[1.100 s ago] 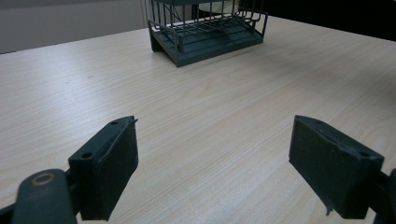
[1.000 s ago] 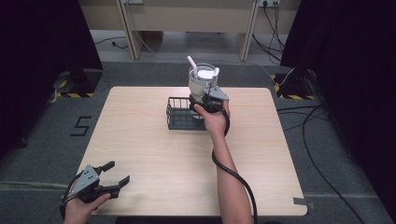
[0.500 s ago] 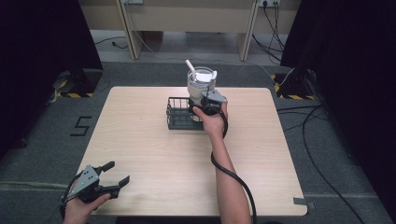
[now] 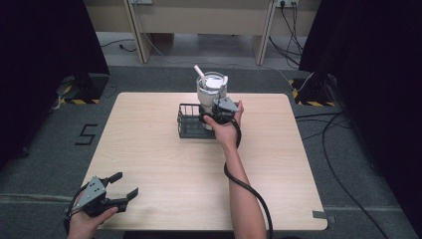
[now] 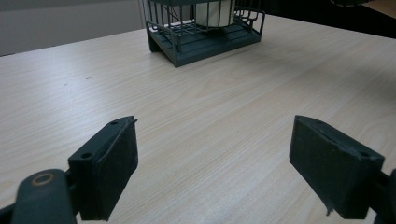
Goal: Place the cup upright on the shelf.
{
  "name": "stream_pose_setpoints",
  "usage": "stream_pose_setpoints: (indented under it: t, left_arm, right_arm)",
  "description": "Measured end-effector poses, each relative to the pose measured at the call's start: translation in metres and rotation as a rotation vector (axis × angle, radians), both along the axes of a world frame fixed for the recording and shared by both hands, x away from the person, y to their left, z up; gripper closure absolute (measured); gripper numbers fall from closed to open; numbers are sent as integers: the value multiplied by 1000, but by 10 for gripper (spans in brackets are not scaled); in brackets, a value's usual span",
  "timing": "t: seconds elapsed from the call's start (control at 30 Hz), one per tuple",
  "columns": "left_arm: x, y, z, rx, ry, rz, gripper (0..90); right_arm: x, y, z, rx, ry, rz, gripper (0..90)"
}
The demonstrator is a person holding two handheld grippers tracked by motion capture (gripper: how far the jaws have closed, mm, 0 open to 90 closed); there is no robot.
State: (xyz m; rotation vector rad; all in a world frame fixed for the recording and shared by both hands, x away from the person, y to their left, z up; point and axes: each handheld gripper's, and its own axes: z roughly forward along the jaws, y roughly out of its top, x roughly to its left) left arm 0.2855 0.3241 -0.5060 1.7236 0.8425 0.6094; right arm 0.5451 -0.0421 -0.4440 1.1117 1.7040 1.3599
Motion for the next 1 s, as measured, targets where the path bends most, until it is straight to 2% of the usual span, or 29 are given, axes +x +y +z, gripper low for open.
stream_pose_setpoints:
  t: [0.17, 0.27, 0.33, 0.67, 1.0]
  left_arm:
    - [0, 0, 0, 3, -2, 0, 148]
    - [0, 0, 0, 7, -3, -2, 148]
    - [0, 0, 0, 7, -3, -2, 148]
    - [0, 0, 0, 6, -6, 1, 148]
    - [-1, -1, 1, 10, -5, 0, 148]
  right_arm:
    - [-2, 0, 0, 7, -7, -12, 37]
    - [-6, 0, 2, 7, -36, -22, 29]
    - [-7, 0, 3, 11, -38, -24, 25]
    - [-19, -4, 3, 11, -32, -23, 29]
    - [-36, -15, 10, 29, -25, -21, 54]
